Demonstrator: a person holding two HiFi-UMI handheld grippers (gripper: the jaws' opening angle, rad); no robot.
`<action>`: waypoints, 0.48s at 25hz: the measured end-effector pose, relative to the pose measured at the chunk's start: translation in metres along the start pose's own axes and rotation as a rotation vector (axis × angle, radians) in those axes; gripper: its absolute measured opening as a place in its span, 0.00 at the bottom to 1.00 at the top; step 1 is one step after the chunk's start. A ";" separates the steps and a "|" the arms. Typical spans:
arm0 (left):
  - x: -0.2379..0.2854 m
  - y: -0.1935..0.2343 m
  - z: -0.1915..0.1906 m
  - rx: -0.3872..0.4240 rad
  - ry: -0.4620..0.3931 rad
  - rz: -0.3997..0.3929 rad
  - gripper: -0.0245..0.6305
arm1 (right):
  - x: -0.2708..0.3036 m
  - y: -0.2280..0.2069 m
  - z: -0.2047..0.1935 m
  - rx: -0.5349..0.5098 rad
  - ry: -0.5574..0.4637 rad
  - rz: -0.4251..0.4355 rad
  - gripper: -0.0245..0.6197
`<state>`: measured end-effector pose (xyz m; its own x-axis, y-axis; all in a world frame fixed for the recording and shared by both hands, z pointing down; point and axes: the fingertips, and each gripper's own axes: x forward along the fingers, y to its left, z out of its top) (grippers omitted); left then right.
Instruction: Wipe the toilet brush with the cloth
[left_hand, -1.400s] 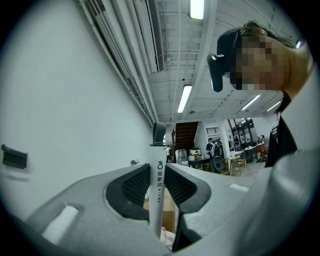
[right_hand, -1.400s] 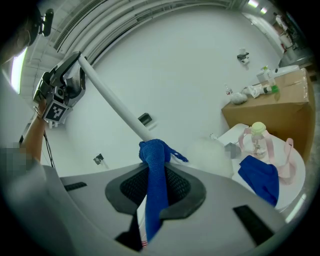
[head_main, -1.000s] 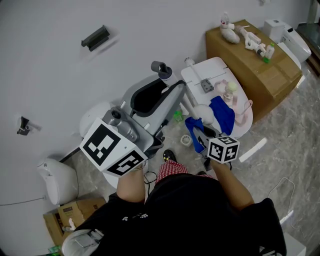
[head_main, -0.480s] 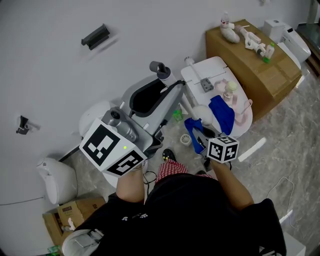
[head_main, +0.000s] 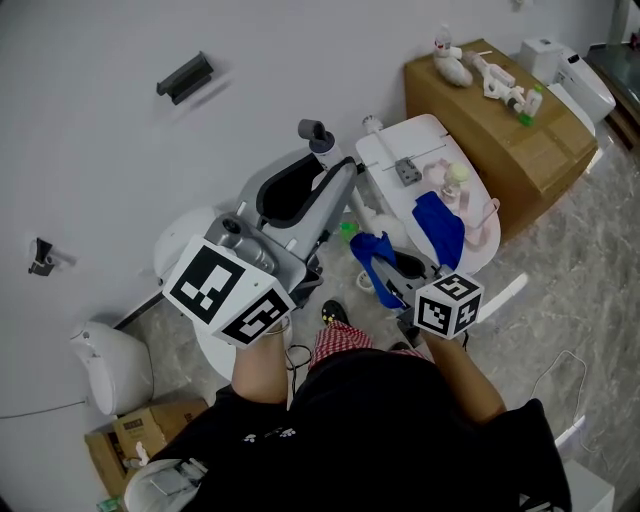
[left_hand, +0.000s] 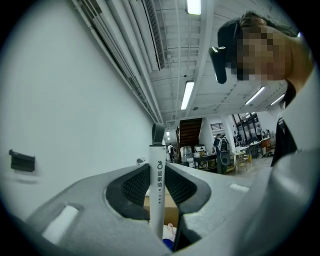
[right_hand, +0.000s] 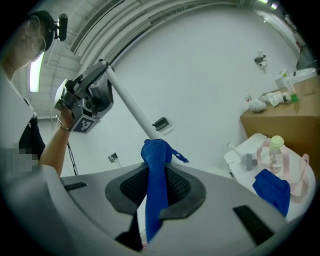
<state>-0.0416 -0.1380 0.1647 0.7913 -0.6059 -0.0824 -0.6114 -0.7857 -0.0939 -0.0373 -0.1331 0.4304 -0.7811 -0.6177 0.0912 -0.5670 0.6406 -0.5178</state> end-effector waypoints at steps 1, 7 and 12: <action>0.000 0.001 -0.001 0.006 0.004 0.006 0.19 | -0.001 0.008 0.005 -0.016 -0.006 0.025 0.14; 0.002 0.007 -0.004 0.012 0.016 0.019 0.18 | -0.007 0.053 0.032 -0.059 -0.046 0.174 0.14; -0.002 0.007 -0.007 0.004 0.018 0.015 0.18 | -0.019 0.078 0.056 -0.071 -0.113 0.259 0.14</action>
<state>-0.0474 -0.1431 0.1710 0.7820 -0.6198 -0.0658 -0.6232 -0.7760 -0.0969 -0.0518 -0.0971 0.3404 -0.8705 -0.4736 -0.1340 -0.3724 0.8118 -0.4498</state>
